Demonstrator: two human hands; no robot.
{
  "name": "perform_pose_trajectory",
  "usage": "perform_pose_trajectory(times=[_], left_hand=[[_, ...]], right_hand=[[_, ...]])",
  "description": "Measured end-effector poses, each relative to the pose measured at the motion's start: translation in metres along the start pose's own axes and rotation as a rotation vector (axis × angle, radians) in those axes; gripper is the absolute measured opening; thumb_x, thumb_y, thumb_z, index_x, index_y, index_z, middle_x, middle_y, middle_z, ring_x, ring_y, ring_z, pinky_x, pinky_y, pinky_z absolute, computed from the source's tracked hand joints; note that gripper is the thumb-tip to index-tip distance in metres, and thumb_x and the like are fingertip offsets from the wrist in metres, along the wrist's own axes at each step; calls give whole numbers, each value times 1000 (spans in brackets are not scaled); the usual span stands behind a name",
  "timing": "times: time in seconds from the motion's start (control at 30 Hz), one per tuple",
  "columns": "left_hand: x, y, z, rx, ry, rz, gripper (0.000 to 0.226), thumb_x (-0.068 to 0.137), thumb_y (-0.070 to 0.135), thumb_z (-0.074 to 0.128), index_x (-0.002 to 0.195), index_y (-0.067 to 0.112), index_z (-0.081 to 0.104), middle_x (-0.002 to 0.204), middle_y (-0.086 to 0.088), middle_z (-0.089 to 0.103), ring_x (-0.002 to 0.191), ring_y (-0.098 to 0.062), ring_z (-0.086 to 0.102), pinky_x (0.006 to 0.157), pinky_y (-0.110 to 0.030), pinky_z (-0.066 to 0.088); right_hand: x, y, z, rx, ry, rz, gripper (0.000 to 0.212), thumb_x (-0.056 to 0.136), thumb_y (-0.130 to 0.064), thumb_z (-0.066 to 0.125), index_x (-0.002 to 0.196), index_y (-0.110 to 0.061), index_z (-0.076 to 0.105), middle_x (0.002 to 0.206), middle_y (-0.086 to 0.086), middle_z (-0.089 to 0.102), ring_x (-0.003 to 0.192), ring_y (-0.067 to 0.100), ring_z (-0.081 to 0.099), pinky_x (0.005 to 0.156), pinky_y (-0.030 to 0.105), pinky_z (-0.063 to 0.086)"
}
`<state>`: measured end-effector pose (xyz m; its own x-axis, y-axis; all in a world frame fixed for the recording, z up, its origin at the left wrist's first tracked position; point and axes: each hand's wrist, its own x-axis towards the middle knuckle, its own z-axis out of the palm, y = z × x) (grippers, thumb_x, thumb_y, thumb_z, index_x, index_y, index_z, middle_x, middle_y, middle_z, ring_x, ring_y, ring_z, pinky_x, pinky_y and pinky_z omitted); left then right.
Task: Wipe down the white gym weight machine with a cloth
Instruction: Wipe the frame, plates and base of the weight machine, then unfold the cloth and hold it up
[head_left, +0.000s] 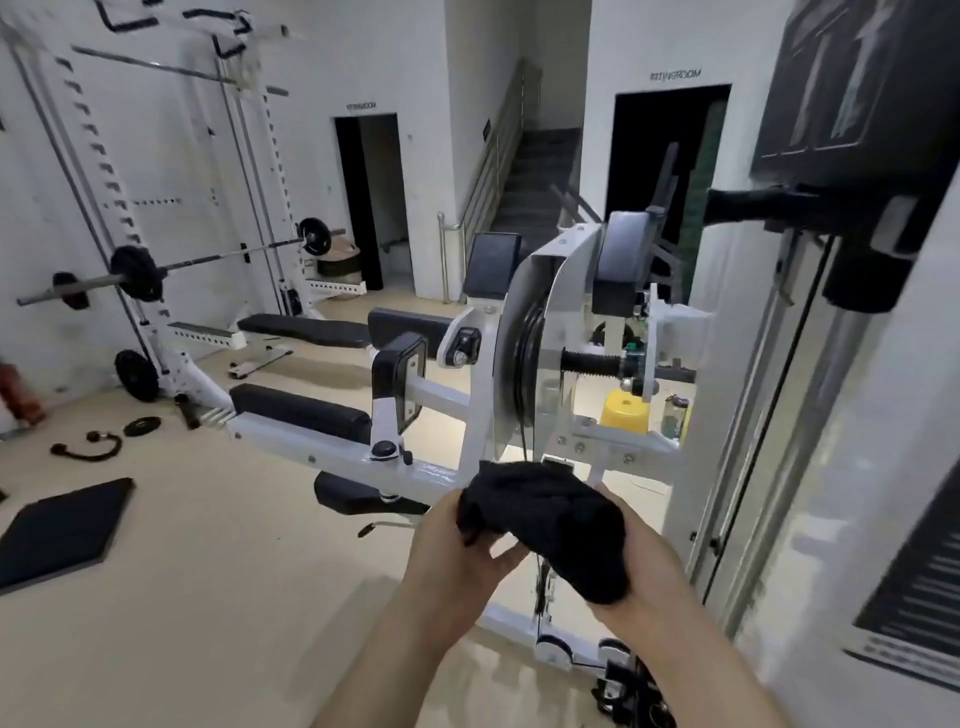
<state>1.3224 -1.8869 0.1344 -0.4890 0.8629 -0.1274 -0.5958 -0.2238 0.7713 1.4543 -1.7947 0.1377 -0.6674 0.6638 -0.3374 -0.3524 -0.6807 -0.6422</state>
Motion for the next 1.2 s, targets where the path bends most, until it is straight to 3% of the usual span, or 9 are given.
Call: perform_pose_trajectory(times=[0.1, 0.17, 0.27, 0.43, 0.67, 0.9, 1.03, 1.1, 1.2], left_hand=[[10, 7, -34, 35, 39, -9, 23, 91, 8, 52, 91, 10, 75, 108, -14, 71, 103, -31, 66, 77, -43, 56], [16, 14, -51, 118, 96, -71, 34, 100, 34, 46, 109, 14, 71, 115, -8, 70, 110, -24, 64, 83, -40, 54], [28, 32, -80, 305, 205, -6, 31, 97, 36, 51, 101, 9, 67, 96, -7, 69, 90, -15, 65, 71, -29, 51], [40, 93, -159, 403, 187, 171, 20, 99, 6, 49, 110, 7, 66, 108, -11, 71, 96, -22, 68, 72, -30, 54], [53, 222, -308, 872, 319, 174, 45, 95, -2, 45, 104, 33, 70, 98, 7, 74, 95, -14, 69, 80, -25, 56], [72, 344, -417, 779, 460, 319, 14, 92, 16, 63, 91, 19, 76, 87, -3, 75, 82, -14, 70, 64, -16, 50], [94, 398, -474, 824, 355, 296, 14, 94, 24, 62, 92, 20, 75, 80, 2, 70, 71, -11, 65, 59, -17, 48], [113, 422, -500, 845, 272, 255, 14, 95, 25, 61, 96, 22, 74, 88, 1, 73, 82, -15, 69, 67, -22, 53], [143, 461, -548, 891, 224, 232, 17, 96, 24, 59, 105, 23, 74, 100, -2, 74, 95, -22, 70, 80, -31, 56]], right_hand=[[26, 21, 4, 9, -129, 42, 41, 84, -38, 57, 104, -7, 76, 112, 15, 71, 94, 26, 72, 76, 38, 61], [42, 32, 12, -94, -224, 63, 47, 83, -48, 56, 104, -11, 76, 119, 15, 68, 106, 28, 68, 86, 42, 56], [68, 50, 35, -251, -391, 131, 50, 80, -55, 62, 118, -22, 70, 125, 10, 66, 114, 31, 63, 99, 54, 47], [133, 103, 104, -452, -523, 78, 42, 87, -19, 67, 128, -19, 60, 125, 17, 64, 114, 37, 62, 92, 50, 52], [237, 192, 240, -386, -264, -132, 37, 82, 6, 66, 110, -18, 67, 108, 14, 71, 97, 35, 70, 79, 43, 59], [311, 253, 378, -1085, -266, -406, 59, 76, 6, 55, 104, -45, 46, 110, -5, 59, 88, 19, 63, 70, 39, 57], [353, 286, 445, -1354, -606, -491, 72, 68, -15, 60, 120, -59, 38, 130, -26, 32, 117, 2, 45, 89, 22, 44], [377, 315, 485, -1341, -921, -293, 76, 74, -18, 65, 130, -60, 36, 139, -29, 37, 122, -11, 42, 88, 11, 42], [421, 370, 538, -1221, -1127, 9, 52, 83, -10, 67, 127, -36, 56, 118, 1, 66, 108, 18, 65, 92, 37, 55]])
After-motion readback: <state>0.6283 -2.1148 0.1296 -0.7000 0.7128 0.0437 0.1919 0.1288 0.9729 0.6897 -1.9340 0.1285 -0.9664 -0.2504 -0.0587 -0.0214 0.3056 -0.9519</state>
